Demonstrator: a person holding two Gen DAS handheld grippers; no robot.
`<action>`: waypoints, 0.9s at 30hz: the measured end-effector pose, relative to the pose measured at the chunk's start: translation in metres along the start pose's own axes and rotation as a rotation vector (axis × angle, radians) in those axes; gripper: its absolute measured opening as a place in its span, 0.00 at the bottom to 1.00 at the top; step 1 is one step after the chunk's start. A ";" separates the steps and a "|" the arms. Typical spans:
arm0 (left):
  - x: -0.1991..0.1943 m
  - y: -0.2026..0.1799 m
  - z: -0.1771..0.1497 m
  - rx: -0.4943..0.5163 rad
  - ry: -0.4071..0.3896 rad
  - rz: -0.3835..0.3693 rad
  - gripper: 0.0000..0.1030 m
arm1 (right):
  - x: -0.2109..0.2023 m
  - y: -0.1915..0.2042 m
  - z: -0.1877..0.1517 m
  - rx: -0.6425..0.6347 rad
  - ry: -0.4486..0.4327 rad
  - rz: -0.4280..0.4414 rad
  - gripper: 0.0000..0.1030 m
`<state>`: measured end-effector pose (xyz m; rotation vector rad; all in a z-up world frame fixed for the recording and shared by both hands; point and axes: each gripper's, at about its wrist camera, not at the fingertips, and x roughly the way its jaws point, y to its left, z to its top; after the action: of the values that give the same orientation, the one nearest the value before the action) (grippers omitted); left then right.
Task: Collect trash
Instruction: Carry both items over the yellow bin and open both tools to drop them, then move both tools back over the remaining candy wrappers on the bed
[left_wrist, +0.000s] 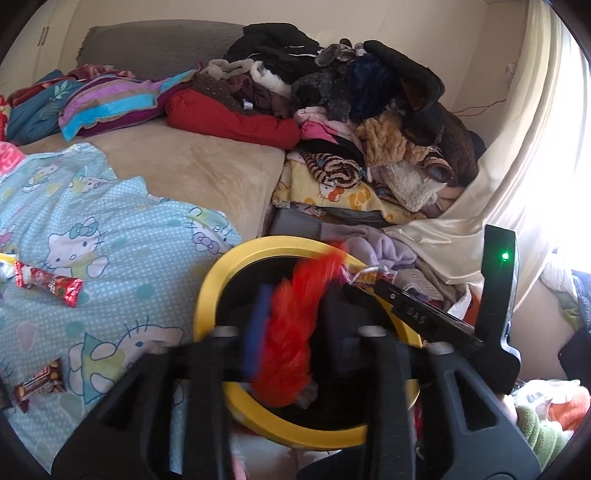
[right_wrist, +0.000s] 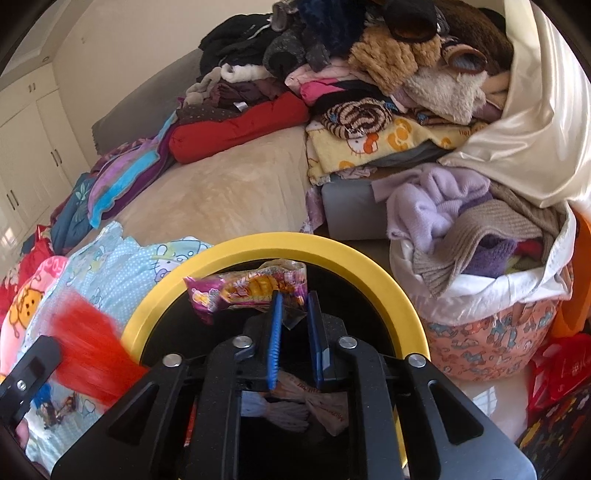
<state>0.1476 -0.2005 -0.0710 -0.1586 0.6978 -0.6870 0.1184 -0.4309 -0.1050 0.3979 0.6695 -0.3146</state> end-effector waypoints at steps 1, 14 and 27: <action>-0.001 0.002 0.000 -0.012 -0.002 -0.006 0.41 | 0.001 -0.001 0.000 0.007 0.003 0.004 0.20; -0.036 0.018 -0.008 -0.052 -0.065 0.105 0.90 | -0.002 0.025 -0.007 -0.031 -0.005 0.039 0.47; -0.089 0.040 -0.006 -0.100 -0.152 0.199 0.90 | -0.017 0.065 -0.010 -0.116 -0.028 0.114 0.51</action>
<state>0.1150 -0.1134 -0.0417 -0.2280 0.5925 -0.4447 0.1263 -0.3668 -0.0843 0.3185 0.6315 -0.1717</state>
